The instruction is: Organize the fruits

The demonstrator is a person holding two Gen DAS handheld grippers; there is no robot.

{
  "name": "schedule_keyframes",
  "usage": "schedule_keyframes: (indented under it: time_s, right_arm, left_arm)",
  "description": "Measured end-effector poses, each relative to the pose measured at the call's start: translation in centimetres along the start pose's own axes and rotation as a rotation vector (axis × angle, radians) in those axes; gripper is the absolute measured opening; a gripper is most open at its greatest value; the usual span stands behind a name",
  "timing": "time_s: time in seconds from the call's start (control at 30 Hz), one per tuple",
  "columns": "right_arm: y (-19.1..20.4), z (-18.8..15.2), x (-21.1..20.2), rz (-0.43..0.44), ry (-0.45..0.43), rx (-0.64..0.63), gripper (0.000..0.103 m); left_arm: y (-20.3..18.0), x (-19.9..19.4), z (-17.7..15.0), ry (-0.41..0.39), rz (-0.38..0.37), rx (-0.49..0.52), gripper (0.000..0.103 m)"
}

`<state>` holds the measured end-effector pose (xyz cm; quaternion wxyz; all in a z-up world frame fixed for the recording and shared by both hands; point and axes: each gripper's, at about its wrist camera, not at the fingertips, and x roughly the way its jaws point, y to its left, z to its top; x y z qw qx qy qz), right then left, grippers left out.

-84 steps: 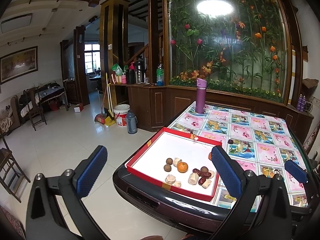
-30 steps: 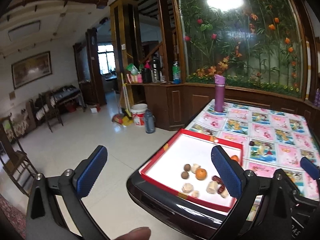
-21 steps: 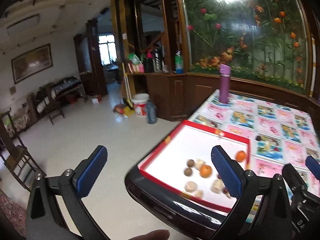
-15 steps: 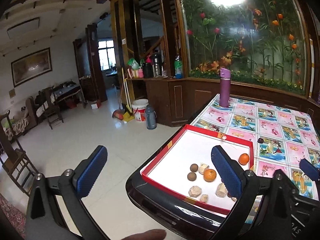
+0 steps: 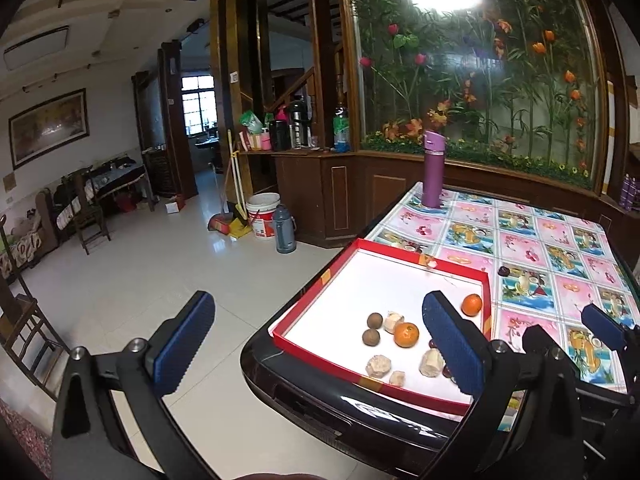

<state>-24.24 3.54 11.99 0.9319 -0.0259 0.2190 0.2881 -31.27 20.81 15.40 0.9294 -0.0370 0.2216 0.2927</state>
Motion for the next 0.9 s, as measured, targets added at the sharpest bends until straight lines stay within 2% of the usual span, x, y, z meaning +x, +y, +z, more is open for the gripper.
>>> schedule_keyframes:
  time_s: [0.43,0.9]
  right_arm:
    - [-0.6,0.5,1.2,-0.031,0.003,0.021,0.084]
    - [0.6,0.9,4.0,-0.035,0.048,-0.005,0.084]
  left_arm:
    - [-0.8,1.9,0.3,0.031,-0.070,0.020,0.103]
    - [0.5,4.4,0.7,0.038,-0.072,-0.004,0.103]
